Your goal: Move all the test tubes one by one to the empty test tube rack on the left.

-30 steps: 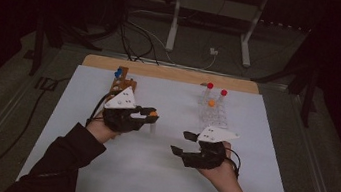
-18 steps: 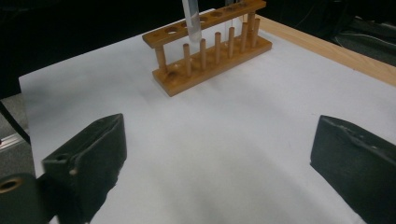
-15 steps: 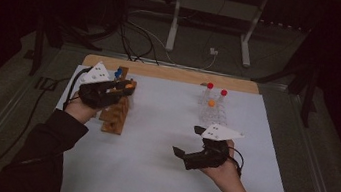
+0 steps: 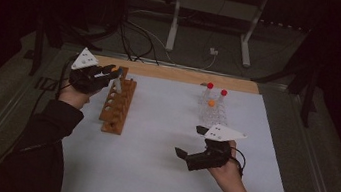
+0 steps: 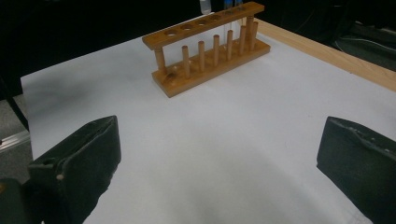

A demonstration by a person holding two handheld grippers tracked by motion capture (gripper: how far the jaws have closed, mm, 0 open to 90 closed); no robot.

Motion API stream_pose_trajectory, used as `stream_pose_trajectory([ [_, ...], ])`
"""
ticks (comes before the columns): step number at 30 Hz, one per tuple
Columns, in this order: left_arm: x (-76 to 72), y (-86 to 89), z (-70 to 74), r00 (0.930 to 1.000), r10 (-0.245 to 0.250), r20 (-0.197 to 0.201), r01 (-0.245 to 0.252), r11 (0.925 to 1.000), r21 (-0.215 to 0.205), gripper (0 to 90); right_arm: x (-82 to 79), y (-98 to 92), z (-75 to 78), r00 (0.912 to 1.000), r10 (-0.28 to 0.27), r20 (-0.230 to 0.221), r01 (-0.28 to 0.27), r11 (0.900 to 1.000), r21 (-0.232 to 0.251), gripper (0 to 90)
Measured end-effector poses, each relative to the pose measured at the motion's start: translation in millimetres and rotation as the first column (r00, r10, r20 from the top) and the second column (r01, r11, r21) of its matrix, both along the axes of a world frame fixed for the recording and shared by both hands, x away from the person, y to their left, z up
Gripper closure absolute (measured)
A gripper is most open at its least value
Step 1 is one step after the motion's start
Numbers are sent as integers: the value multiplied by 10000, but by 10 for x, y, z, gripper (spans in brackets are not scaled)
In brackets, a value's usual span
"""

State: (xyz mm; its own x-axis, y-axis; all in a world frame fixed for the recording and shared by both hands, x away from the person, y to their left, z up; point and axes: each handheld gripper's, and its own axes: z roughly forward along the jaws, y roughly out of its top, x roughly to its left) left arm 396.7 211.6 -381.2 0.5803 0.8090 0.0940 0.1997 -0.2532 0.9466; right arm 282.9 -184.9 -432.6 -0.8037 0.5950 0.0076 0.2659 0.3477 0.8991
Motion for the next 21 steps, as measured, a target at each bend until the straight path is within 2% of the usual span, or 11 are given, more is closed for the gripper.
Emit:
stream_pose_trajectory([
  [4,102,51,-58,9985,547,69,-546,9984,-136,720,3,-4,-3,10000,87,-31,-87,10000,48,0],
  [10,248,68,-211,9945,1037,-151,-1038,9946,-70,720,11,-14,-11,10000,92,-38,-92,9999,65,0],
  [21,354,-16,-515,9892,1176,-874,-1160,9930,240,719,19,-26,-21,9999,103,-89,-103,9999,56,0],
])
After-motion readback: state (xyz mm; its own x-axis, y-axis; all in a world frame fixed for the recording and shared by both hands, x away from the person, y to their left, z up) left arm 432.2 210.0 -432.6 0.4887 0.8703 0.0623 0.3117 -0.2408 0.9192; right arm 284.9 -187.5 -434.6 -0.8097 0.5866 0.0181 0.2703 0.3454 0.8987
